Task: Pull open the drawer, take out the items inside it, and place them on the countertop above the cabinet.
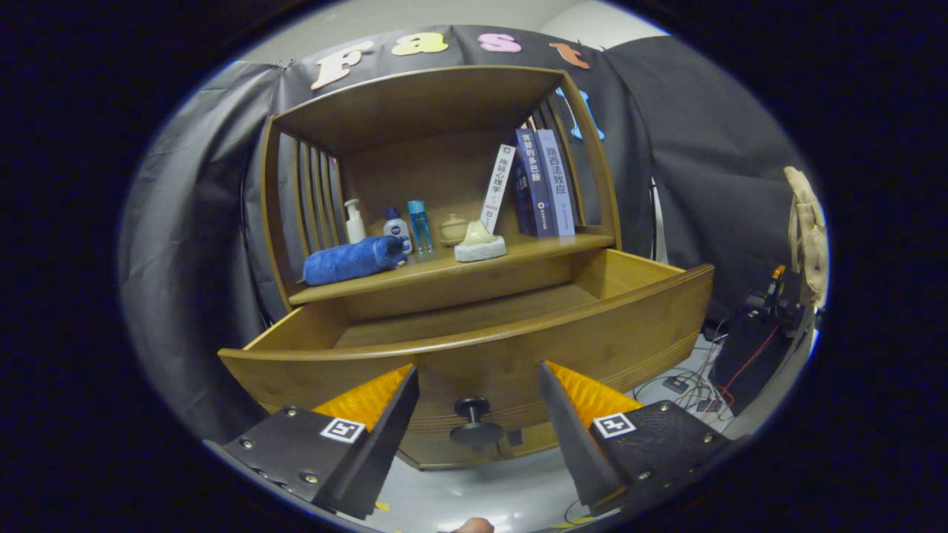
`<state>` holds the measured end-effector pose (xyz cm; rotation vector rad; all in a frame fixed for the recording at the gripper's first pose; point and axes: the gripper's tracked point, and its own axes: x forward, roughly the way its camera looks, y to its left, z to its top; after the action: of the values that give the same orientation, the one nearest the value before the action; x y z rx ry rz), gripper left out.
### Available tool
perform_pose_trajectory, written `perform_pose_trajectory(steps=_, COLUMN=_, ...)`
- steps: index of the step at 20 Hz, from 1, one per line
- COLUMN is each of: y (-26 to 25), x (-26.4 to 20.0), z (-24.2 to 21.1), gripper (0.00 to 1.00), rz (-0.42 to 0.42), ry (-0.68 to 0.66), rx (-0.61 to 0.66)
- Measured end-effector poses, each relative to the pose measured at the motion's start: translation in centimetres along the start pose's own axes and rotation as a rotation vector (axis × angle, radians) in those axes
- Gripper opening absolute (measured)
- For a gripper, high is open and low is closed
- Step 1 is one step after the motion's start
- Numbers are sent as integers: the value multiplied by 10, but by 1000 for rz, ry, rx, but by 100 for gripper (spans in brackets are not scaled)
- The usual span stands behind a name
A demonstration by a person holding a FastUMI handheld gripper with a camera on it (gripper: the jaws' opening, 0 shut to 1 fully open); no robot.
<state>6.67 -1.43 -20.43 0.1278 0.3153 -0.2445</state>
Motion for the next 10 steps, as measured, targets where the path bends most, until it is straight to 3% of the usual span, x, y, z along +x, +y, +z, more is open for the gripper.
perform_pose_trajectory(steps=10, y=4, x=7, z=-8, gripper=96, rz=92, ry=18, rx=61)
